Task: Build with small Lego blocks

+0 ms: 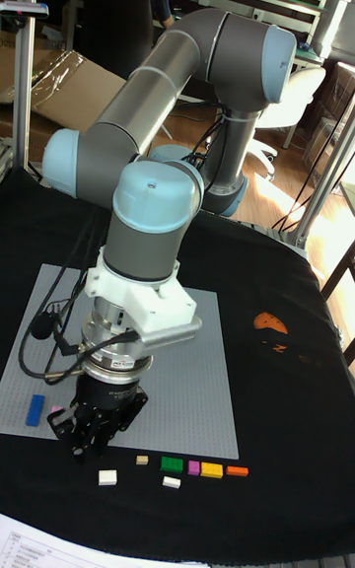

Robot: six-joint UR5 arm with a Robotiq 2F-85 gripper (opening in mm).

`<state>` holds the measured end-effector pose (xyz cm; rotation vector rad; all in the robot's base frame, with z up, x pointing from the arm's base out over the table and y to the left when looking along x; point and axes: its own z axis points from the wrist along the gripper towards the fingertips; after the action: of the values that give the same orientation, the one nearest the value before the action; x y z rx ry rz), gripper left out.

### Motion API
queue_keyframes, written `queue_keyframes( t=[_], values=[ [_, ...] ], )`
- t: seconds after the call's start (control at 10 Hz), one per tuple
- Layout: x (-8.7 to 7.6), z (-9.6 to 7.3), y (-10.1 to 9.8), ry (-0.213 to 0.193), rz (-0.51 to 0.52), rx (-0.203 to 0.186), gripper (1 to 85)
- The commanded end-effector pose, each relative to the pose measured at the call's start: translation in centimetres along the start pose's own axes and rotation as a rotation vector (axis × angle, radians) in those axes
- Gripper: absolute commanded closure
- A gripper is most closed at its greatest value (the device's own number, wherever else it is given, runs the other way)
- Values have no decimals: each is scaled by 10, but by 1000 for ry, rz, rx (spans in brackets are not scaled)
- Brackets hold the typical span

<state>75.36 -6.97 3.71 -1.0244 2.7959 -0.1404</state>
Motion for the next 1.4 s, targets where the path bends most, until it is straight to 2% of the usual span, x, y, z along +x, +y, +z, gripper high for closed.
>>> queue_keyframes(
  t=[0.0,0.1,0.2,0.3,0.4,0.6,0.7,0.8,0.9,1.0,1.2,1.3],
  values=[
    [-9,1,2,-33,-172,-15,547],
    [-15,0,10,-60,-96,-52,547],
    [-16,0,7,-61,-50,-48,547],
    [-14,0,8,-52,6,-55,547],
    [-14,-1,14,-49,101,-83,547],
    [-13,-2,9,-37,254,-77,547],
    [-15,-2,14,-38,339,-105,547],
    [-12,2,9,-32,385,-89,547],
    [-14,1,14,-30,456,-115,543],
    [-15,1,20,-24,526,-142,483],
    [-19,3,33,-15,621,-192,427],
    [-20,7,33,-21,628,-184,423]
  ],
)
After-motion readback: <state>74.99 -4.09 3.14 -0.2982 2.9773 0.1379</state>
